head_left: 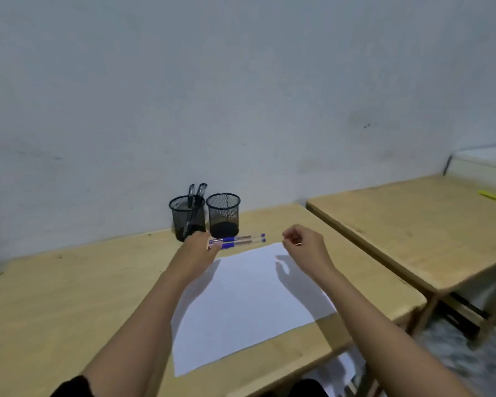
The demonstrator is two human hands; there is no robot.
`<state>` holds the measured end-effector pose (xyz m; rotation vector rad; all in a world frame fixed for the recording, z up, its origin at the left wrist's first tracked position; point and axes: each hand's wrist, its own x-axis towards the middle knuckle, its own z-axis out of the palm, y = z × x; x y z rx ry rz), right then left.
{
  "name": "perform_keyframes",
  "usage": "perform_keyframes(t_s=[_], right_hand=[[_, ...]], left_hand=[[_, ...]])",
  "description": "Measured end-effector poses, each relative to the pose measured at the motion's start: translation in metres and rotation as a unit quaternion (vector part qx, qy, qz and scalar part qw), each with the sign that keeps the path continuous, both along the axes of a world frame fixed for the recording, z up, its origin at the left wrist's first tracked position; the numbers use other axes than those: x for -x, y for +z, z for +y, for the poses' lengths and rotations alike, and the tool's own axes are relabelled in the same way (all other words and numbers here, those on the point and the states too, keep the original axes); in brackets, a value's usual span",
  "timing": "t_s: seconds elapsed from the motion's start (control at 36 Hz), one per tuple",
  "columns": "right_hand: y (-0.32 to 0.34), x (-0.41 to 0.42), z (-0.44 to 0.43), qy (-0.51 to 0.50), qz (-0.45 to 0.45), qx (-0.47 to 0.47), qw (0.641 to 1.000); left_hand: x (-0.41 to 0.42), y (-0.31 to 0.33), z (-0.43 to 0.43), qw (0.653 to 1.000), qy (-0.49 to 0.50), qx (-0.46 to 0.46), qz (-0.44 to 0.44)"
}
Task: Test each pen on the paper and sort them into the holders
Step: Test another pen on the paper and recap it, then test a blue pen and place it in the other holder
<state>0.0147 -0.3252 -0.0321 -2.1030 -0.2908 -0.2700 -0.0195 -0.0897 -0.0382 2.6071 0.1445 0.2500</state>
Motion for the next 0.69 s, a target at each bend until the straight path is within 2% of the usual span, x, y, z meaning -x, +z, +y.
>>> perform_keyframes(t_s=[0.19, 0.33, 0.53, 0.69], right_hand=[[-0.02, -0.042, 0.087, 0.105, 0.03, 0.083, 0.991], [-0.032, -0.057, 0.113, 0.15, -0.001, 0.192, 0.97], [-0.04, -0.067, 0.119, 0.154, -0.063, 0.247, 0.954], [-0.041, -0.075, 0.119, 0.161, -0.077, 0.271, 0.946]], left_hand=[[0.023, -0.037, 0.068, 0.995, 0.092, -0.042, 0.015], [0.034, -0.052, 0.093, 0.991, 0.114, -0.051, 0.042], [0.032, -0.058, 0.096, 0.988, 0.115, -0.081, 0.058], [0.03, -0.059, 0.097, 0.989, 0.114, -0.082, 0.048]])
